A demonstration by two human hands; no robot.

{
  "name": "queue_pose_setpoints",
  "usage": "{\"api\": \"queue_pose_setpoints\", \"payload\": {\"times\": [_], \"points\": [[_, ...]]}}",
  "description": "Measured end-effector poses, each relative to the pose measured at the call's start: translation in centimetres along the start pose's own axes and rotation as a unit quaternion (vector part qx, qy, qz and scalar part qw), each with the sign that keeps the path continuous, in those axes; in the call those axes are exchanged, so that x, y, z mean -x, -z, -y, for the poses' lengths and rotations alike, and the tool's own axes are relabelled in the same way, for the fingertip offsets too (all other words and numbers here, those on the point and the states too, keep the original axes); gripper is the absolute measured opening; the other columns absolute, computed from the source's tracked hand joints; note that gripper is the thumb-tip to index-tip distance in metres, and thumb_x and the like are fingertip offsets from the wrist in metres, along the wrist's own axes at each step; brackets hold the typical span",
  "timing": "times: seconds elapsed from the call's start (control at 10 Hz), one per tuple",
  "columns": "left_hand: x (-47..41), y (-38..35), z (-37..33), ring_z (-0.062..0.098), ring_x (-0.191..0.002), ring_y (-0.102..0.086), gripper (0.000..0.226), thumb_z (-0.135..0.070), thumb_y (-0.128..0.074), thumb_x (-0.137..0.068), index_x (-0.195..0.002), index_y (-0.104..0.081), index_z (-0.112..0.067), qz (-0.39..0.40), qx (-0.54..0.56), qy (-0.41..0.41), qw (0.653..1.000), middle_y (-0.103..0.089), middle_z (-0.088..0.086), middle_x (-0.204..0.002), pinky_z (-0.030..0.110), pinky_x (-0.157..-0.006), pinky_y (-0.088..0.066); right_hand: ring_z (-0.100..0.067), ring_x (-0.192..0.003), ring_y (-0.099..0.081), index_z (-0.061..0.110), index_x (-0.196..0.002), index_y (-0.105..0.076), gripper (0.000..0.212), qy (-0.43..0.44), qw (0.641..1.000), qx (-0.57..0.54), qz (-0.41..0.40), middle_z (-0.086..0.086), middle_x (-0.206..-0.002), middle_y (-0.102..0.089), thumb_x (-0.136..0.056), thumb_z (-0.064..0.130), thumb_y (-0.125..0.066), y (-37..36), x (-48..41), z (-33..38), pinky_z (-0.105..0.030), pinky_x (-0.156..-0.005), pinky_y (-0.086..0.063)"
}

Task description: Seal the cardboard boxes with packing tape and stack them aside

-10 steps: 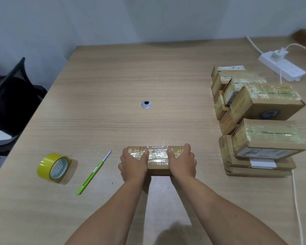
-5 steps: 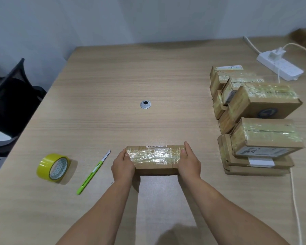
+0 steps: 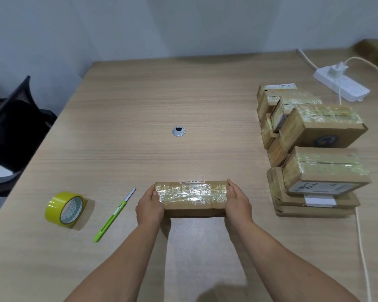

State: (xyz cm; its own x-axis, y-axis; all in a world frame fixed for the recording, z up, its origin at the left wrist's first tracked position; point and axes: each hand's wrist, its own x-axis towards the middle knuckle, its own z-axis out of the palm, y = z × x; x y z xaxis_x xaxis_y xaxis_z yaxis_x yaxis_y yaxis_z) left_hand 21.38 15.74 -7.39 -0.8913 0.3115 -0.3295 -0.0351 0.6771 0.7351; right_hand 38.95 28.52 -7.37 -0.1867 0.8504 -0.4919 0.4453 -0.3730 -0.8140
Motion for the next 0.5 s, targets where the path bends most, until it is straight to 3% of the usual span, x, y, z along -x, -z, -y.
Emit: {"api": "queue_pose_setpoints", "payload": {"times": [0.3,0.4,0.5], "points": [[-0.4,-0.1,0.6,0.028,-0.121,-0.056,0.038,-0.020,-0.041,-0.106,-0.138,-0.061,-0.023,0.001,0.001,-0.010,1.000,-0.066,0.007,-0.130,0.038,-0.102,-0.044,-0.016,-0.136,-0.046,0.037,-0.141,-0.055,0.037,0.015,0.999,-0.037,0.005,0.008,-0.145,-0.054,-0.109,0.033,-0.037,-0.1,0.2,-1.1,-0.024,-0.102,-0.033],[-0.2,0.0,0.4,0.028,-0.123,-0.055,0.038,-0.021,-0.040,-0.106,-0.140,-0.059,-0.023,0.004,-0.005,-0.022,1.000,-0.065,0.006,-0.131,0.036,-0.102,-0.043,-0.016,-0.132,-0.051,0.038,-0.137,-0.058,0.036,0.008,0.998,-0.065,0.016,0.007,-0.140,-0.058,-0.109,0.031,-0.037,-0.1,0.1,-1.6,-0.033,-0.110,-0.040],[0.1,0.1,0.4,0.029,-0.125,-0.053,0.040,-0.022,-0.037,-0.107,-0.143,-0.055,-0.022,0.002,-0.028,-0.027,0.999,-0.063,0.007,-0.133,0.035,-0.101,-0.041,-0.015,-0.123,-0.056,0.029,-0.137,-0.059,0.038,0.013,0.999,-0.038,0.033,0.006,-0.128,-0.063,-0.110,0.023,-0.034,0.5,0.1,-1.6,-0.021,-0.091,-0.045]]}}
